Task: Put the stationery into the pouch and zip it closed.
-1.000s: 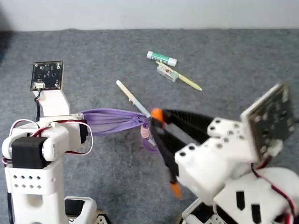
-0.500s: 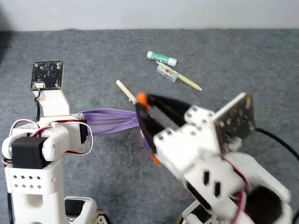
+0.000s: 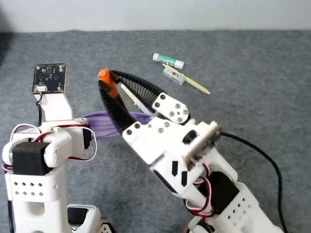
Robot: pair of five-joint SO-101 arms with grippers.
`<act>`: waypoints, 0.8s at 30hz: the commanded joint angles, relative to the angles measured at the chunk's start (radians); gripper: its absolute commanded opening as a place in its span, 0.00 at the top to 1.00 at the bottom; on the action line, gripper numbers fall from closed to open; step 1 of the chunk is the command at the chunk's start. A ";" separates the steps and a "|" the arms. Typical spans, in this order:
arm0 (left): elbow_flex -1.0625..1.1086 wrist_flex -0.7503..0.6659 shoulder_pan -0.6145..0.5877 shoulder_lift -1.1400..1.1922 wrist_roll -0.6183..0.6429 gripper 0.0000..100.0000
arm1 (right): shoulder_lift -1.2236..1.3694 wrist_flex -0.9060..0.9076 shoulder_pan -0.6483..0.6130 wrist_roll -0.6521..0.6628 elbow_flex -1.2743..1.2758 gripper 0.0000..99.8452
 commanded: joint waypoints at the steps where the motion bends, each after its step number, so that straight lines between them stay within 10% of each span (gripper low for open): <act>1: -0.030 0.005 0.005 0.008 0.012 0.99 | -0.018 -0.047 -0.028 0.014 -0.014 0.99; 24: -0.030 0.002 -0.002 0.005 0.012 0.99 | 0.150 -0.209 -0.059 0.066 0.092 0.99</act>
